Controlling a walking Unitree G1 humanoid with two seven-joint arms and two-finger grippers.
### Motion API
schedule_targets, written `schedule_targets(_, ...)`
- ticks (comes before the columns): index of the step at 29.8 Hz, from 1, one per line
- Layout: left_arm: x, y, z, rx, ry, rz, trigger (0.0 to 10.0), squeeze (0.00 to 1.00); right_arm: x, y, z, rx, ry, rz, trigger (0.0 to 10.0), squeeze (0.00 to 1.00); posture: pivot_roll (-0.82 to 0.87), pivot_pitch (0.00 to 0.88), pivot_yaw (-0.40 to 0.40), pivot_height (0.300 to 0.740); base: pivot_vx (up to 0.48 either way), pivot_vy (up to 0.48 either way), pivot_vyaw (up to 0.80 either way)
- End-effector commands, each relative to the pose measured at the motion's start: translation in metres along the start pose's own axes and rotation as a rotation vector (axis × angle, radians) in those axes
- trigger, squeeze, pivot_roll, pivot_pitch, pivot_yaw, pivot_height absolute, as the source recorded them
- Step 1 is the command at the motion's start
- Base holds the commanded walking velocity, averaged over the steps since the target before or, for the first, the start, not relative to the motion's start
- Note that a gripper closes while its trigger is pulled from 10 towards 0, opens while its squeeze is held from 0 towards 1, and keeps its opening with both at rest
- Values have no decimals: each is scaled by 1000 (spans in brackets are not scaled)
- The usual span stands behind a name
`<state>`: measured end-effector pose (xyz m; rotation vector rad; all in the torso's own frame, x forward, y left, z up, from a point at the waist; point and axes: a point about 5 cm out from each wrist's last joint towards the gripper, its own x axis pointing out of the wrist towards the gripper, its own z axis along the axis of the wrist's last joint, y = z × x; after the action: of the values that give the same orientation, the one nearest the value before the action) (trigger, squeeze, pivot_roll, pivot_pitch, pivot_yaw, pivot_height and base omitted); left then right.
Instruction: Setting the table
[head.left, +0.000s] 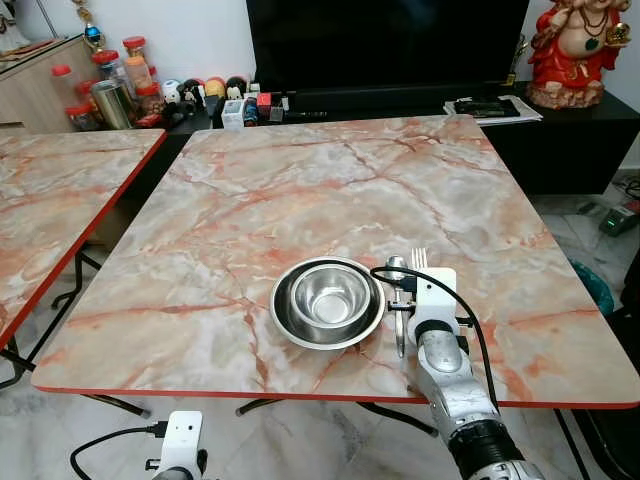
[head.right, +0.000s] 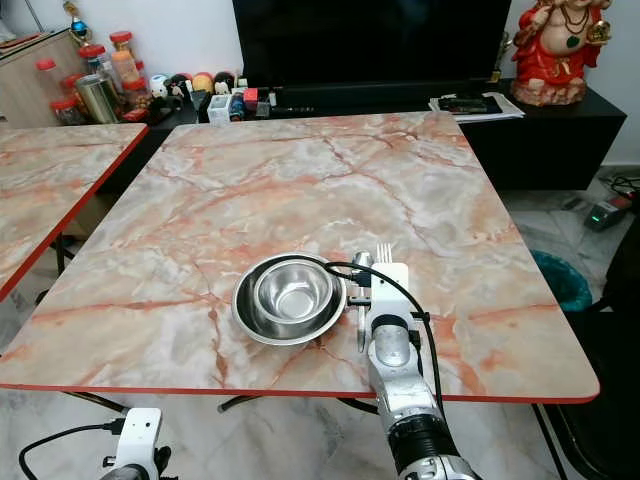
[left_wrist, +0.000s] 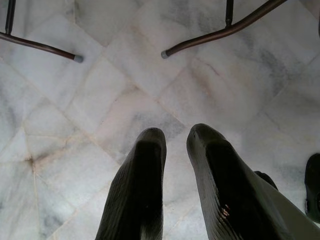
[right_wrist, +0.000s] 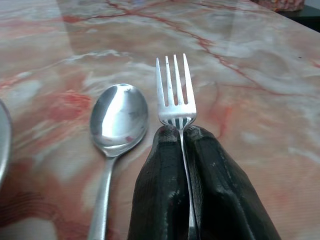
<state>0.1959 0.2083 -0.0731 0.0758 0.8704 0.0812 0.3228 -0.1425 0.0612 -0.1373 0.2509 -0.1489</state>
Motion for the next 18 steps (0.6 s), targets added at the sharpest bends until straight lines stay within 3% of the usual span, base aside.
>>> schedule_targets(1,0,7,1,17,6,13,10000,0,2,0,4,9,-1,-7,10000,0,-96,0,95,728,0,0,0)
schedule_targets(18,0,6,0,15,8,10,10000,0,1,-3,-8,-20,68,-21,10000,0,-93,0,92,728,0,0,0)
